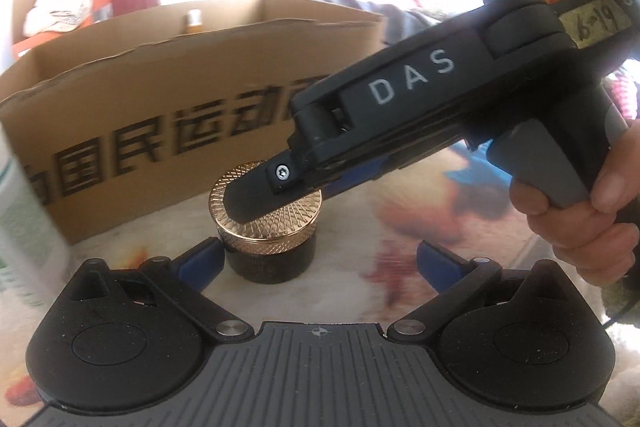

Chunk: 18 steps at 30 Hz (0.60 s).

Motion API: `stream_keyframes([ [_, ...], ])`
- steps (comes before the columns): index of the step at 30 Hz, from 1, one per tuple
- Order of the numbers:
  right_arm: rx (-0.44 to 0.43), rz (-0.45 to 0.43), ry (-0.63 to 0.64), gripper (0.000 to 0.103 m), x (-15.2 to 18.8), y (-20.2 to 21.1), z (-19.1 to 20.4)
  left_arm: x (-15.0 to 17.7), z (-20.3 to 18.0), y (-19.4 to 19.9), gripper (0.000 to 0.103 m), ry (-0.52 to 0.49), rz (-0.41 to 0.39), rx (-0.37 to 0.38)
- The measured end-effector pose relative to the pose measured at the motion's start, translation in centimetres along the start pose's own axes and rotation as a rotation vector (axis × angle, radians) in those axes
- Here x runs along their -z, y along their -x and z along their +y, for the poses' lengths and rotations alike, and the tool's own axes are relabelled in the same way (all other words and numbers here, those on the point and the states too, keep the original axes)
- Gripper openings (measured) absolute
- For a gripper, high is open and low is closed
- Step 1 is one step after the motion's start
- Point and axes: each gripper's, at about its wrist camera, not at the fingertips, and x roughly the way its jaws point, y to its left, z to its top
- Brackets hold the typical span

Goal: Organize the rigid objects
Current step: 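Grasp the gold-lidded black jar with the right gripper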

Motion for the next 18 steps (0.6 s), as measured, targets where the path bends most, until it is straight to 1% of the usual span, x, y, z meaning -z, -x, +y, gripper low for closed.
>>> stream_keyframes([
  [3,0.014,-0.02,-0.027,0.061,0.8,1.5,-0.9,-0.4,-0.5,-0.3,0.103,-0.018,0.01,0.032],
  [5,0.019,-0.03,-0.043,0.061,1.4,2.3,-1.4,-0.1,-1.8,-0.3,0.103,-0.028,0.014,0.048],
  [9,0.021,-0.047,-0.073,0.061,2.1,3.5,-2.3,-0.3,-2.9,-0.5,0.1,-0.047,0.012,0.049],
  [13,0.044,-0.071,-0.079,0.063,2.3,4.1,-2.5,-0.2,-3.9,-1.3,0.098,-0.078,0.011,-0.009],
  [16,0.065,-0.087,-0.07,0.063,2.4,4.4,-2.7,-0.1,-5.0,-1.2,0.097,-0.112,0.001,-0.052],
  [18,0.068,-0.095,-0.066,0.063,2.4,4.4,-2.7,-0.1,-5.4,-1.5,0.093,-0.129,0.001,-0.081],
])
